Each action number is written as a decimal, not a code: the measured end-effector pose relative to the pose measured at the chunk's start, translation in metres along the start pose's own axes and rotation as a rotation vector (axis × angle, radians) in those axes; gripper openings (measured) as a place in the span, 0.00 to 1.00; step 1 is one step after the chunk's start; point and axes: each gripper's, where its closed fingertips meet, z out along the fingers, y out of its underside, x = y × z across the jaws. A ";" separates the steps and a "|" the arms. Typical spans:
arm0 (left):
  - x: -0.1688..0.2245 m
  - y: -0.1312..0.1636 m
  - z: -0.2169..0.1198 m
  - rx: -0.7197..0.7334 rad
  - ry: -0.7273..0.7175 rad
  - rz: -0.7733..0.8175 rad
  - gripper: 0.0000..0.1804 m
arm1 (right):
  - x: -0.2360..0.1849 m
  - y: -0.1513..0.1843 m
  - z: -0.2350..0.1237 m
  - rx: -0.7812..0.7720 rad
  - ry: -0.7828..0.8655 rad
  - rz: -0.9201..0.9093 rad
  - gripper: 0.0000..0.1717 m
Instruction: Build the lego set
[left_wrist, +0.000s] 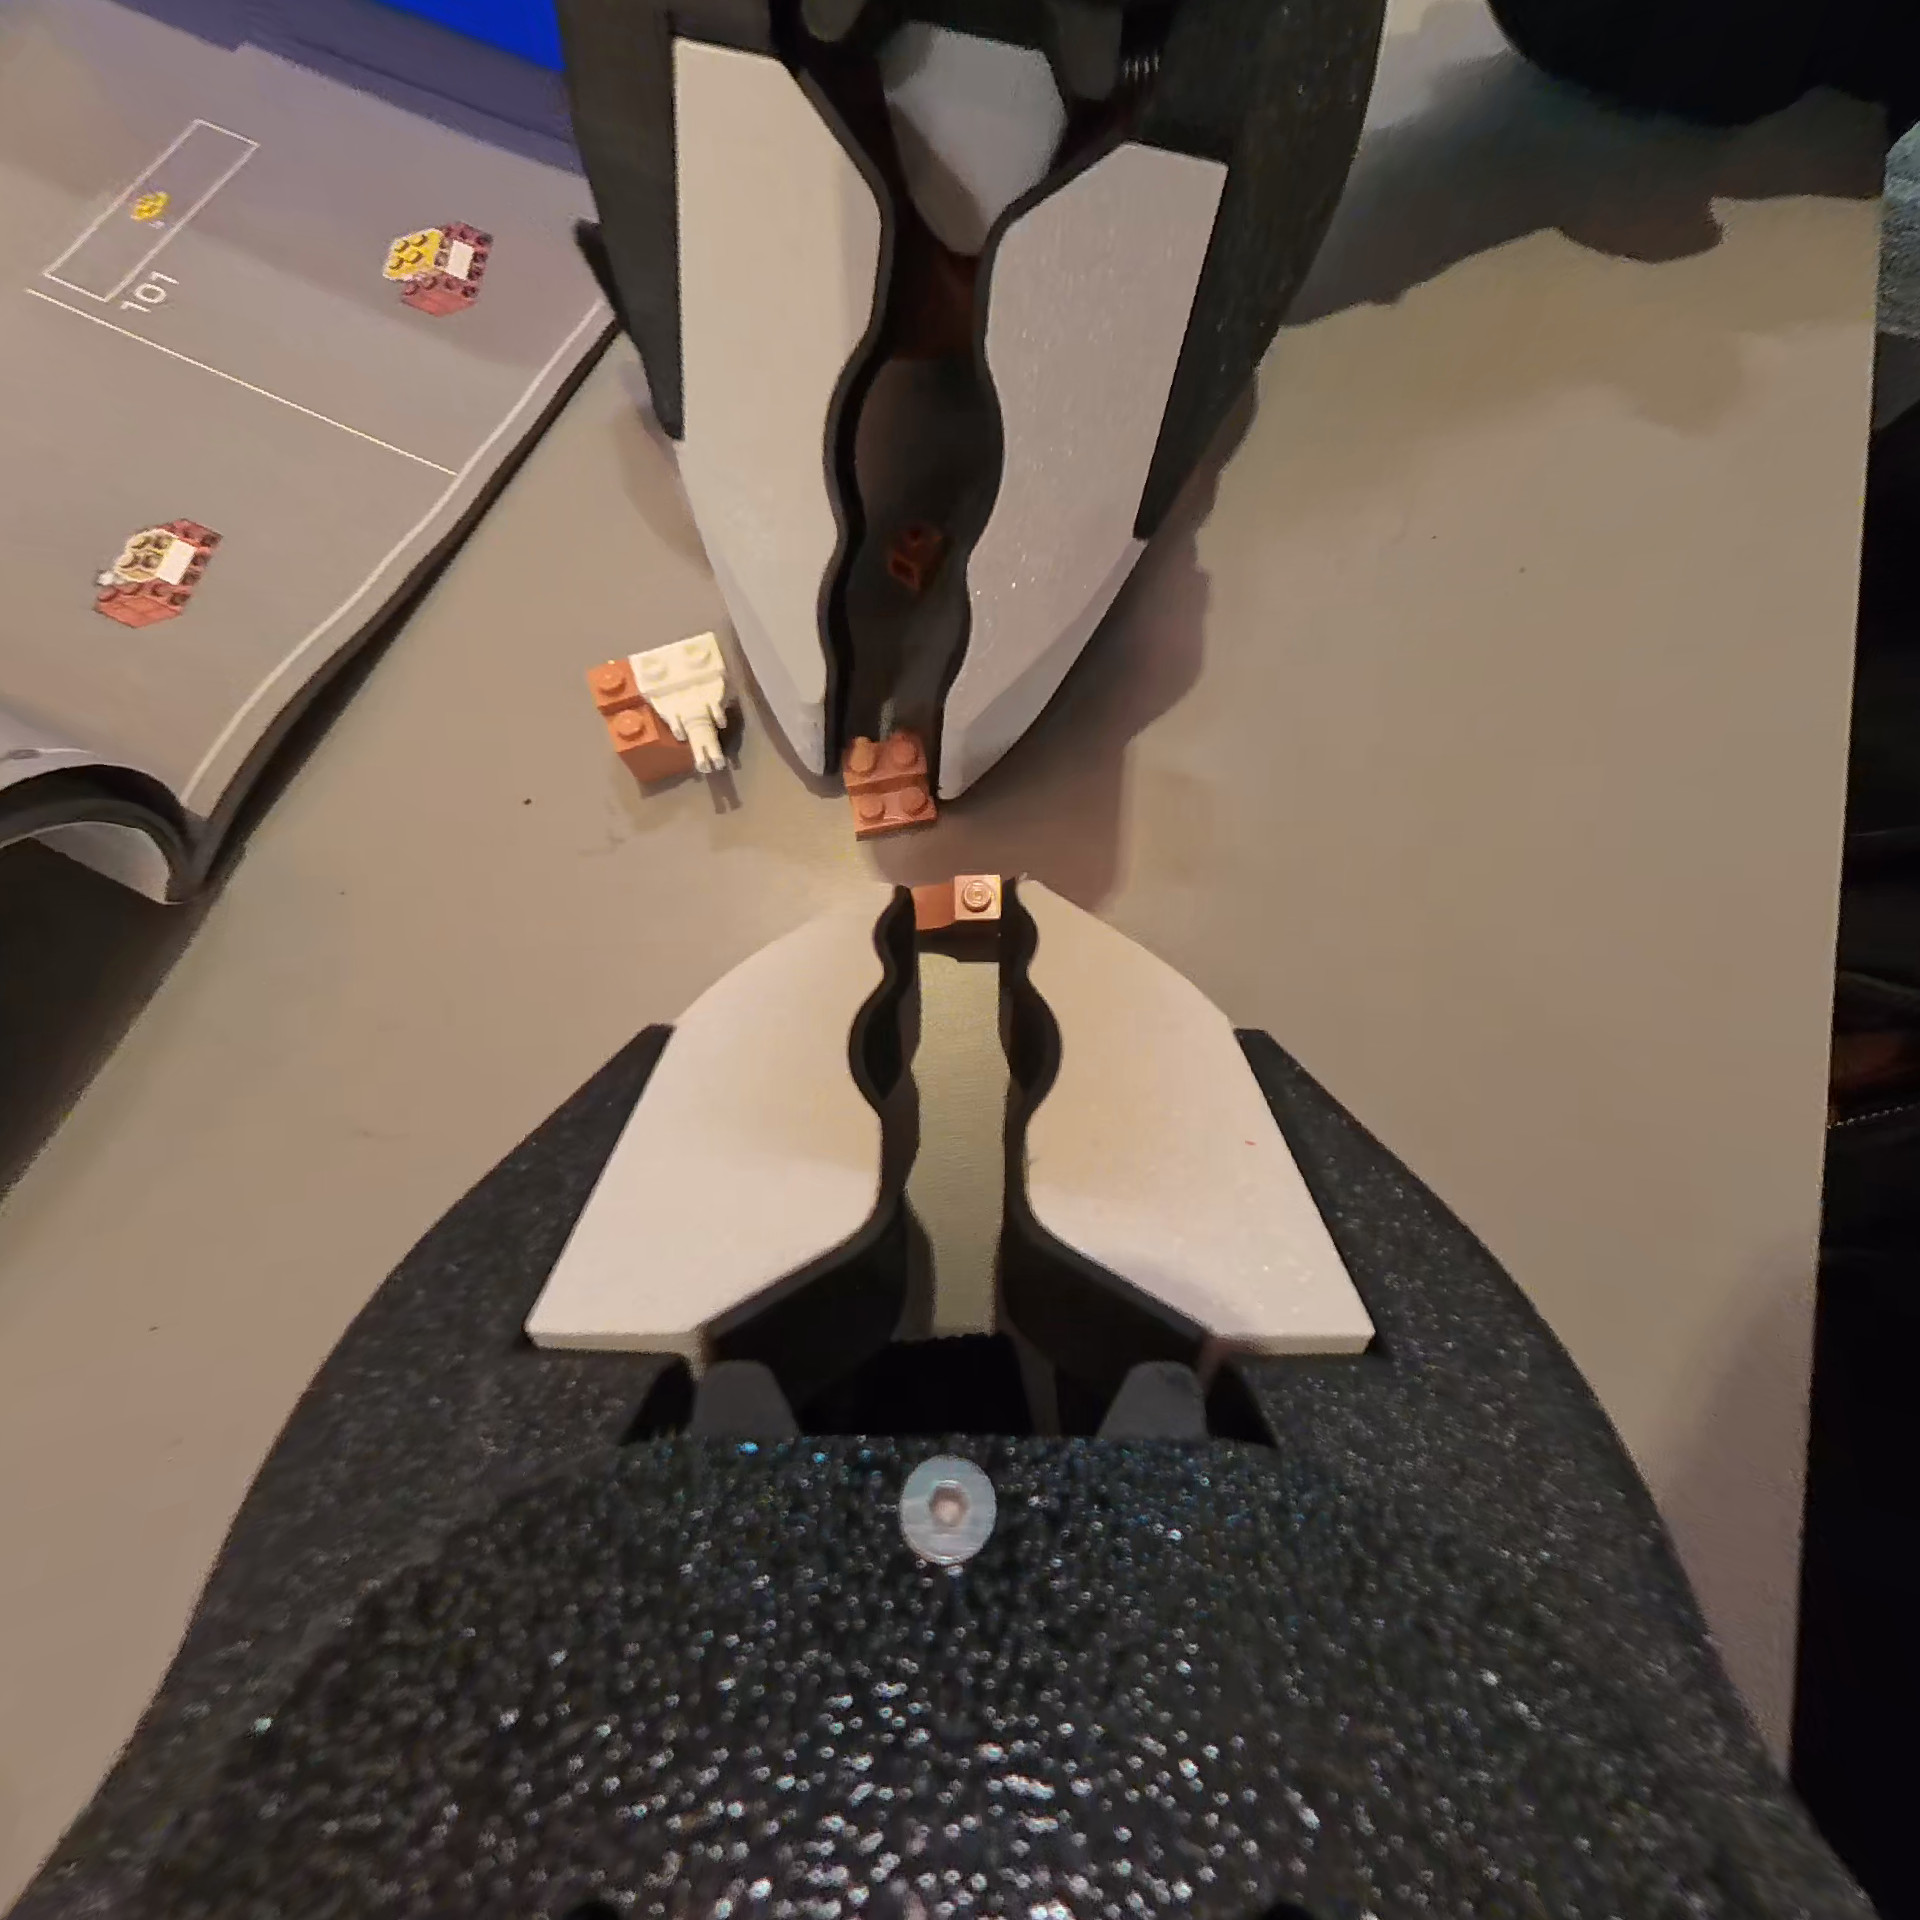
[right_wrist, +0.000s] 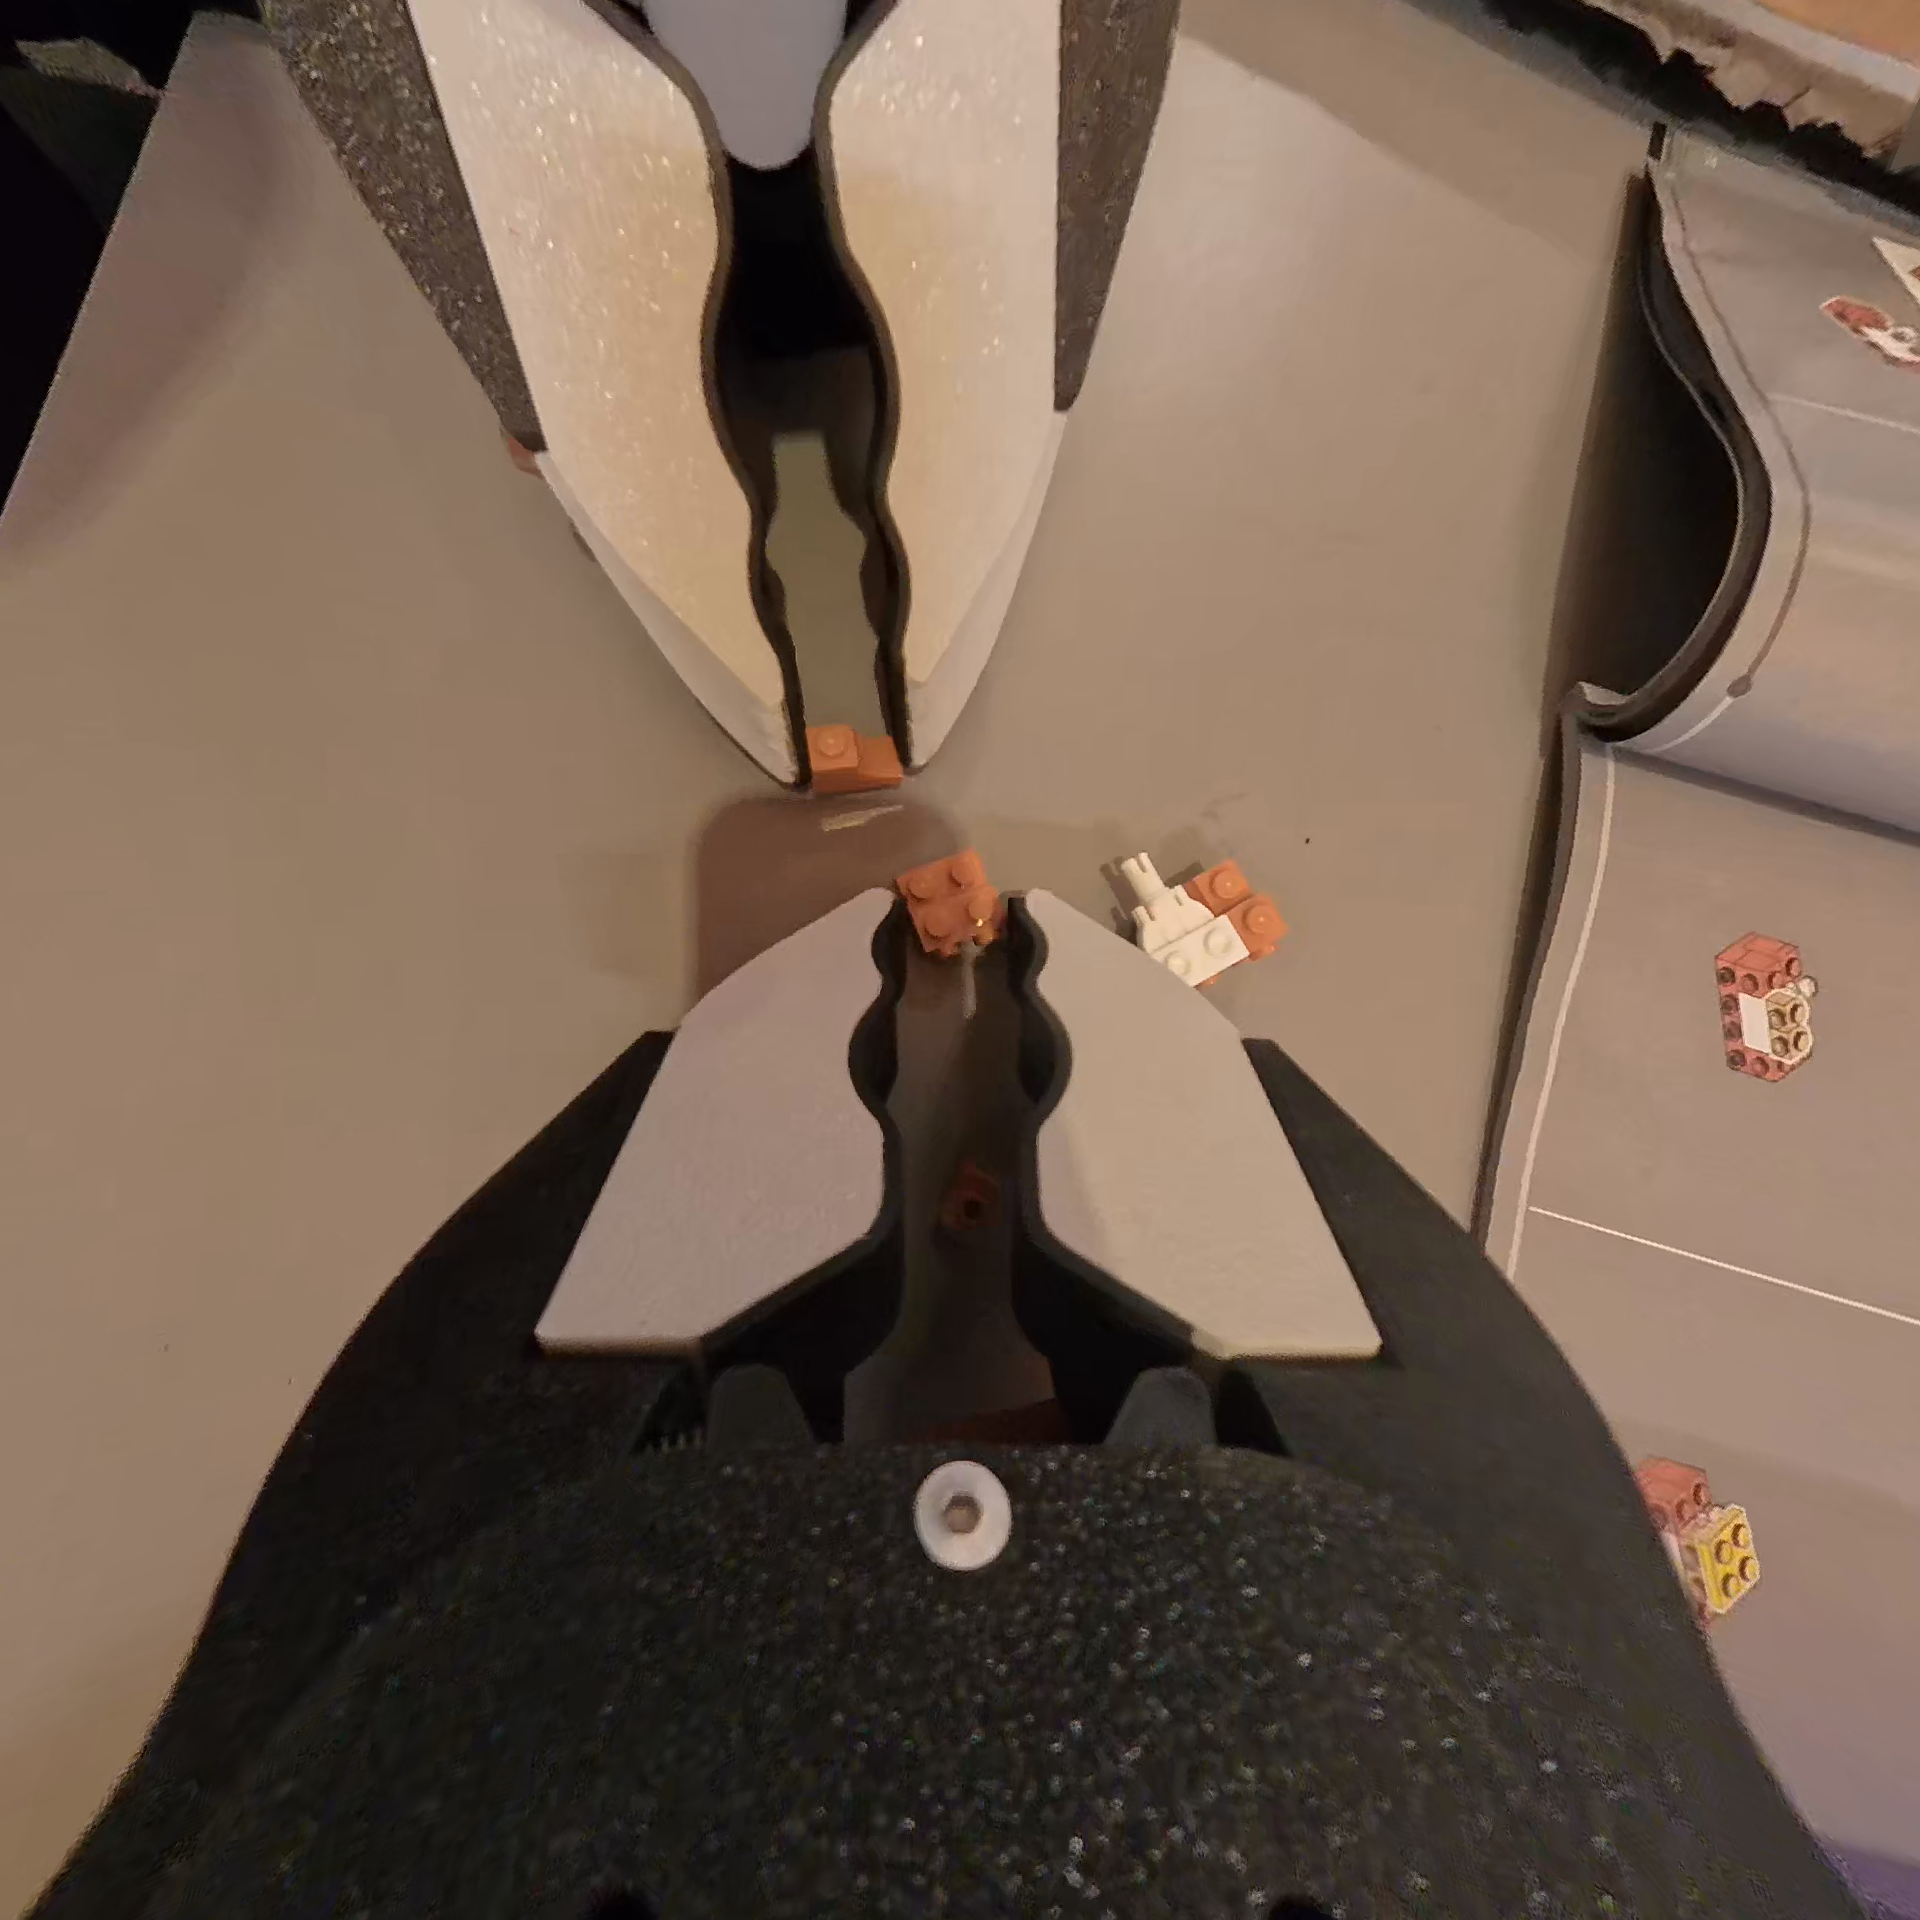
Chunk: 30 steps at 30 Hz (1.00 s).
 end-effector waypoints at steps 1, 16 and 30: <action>-0.001 -0.001 0.000 0.005 -0.006 0.001 0.08 | 0.000 0.000 0.000 0.004 0.009 0.012 0.10; -0.005 -0.016 -0.002 0.039 -0.021 0.047 0.08 | -0.012 -0.018 -0.014 0.113 0.145 0.033 0.10; 0.008 -0.039 -0.016 0.118 0.054 0.050 0.08 | -0.017 -0.031 -0.030 0.259 0.180 0.046 0.10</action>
